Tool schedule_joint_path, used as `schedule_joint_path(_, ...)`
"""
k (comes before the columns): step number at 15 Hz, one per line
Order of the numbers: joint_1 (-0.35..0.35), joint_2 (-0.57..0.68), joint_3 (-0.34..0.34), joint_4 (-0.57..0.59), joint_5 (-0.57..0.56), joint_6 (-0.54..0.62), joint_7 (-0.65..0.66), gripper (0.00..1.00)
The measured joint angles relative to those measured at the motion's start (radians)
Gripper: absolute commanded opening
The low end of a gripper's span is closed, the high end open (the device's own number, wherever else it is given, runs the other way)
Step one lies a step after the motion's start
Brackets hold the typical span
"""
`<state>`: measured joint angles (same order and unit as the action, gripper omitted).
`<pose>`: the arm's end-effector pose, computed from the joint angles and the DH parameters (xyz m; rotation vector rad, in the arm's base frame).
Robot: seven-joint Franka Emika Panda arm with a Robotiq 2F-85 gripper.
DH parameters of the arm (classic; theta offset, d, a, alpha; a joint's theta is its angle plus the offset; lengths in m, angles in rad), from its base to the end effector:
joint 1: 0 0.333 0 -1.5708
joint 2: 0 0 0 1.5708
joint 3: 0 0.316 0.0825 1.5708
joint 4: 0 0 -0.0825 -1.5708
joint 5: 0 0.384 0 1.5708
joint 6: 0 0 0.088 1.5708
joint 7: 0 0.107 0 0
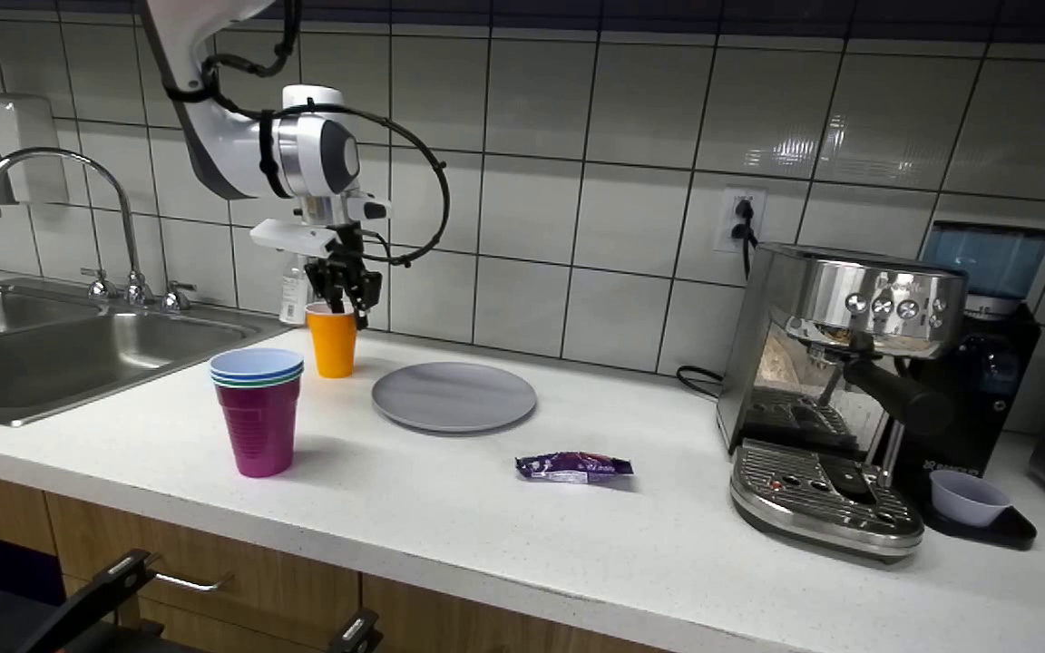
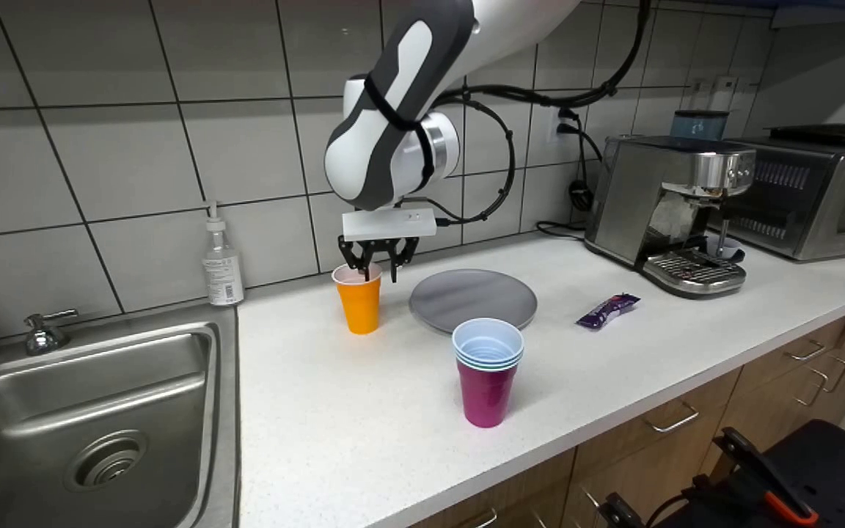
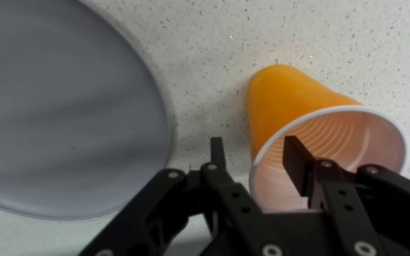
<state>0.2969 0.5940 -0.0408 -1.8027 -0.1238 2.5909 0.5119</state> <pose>0.6499 0.1751 0.2344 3.0977 -0.2286 0.3363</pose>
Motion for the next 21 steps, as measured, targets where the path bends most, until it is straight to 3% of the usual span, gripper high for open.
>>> schedule_joint_path(2, 0.004, 0.003, -0.006, 0.001, 0.0, 0.0, 0.0, 0.03)
schedule_joint_path(3, 0.006, 0.005, -0.009, 0.002, 0.0, 0.0, 0.0, 0.0)
schedule_joint_path(21, -0.021, -0.036, -0.018, -0.013, 0.033, 0.039, -0.058, 0.01)
